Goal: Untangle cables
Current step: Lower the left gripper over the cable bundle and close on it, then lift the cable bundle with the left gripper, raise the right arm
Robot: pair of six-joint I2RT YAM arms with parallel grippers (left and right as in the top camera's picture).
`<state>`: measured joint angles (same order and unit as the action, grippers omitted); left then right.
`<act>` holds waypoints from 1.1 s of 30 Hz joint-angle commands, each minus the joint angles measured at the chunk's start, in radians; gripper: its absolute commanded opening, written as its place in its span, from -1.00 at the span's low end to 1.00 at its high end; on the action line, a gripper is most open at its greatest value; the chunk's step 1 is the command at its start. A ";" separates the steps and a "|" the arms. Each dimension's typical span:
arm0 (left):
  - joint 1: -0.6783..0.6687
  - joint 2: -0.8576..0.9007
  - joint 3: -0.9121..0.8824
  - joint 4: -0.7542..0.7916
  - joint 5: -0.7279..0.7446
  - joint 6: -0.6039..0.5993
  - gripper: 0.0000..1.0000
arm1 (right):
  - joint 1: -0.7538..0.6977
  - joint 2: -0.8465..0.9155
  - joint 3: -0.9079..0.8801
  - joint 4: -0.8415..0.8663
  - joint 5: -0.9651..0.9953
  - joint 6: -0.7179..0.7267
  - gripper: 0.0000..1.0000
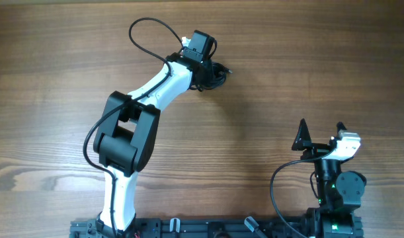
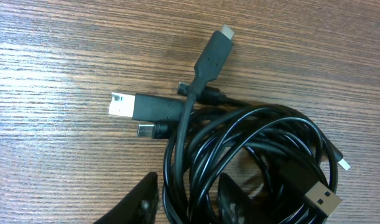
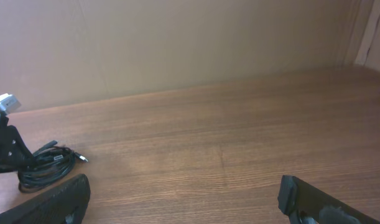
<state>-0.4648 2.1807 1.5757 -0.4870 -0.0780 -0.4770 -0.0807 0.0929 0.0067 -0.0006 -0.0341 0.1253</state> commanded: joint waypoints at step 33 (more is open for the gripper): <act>-0.061 -0.443 -0.005 -0.006 -0.010 0.663 -0.92 | 0.005 0.006 -0.002 0.002 -0.016 -0.018 0.99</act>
<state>-0.5285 1.7969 1.5661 -0.5003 -0.0811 0.0120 -0.0807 0.0929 0.0067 -0.0006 -0.0341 0.1253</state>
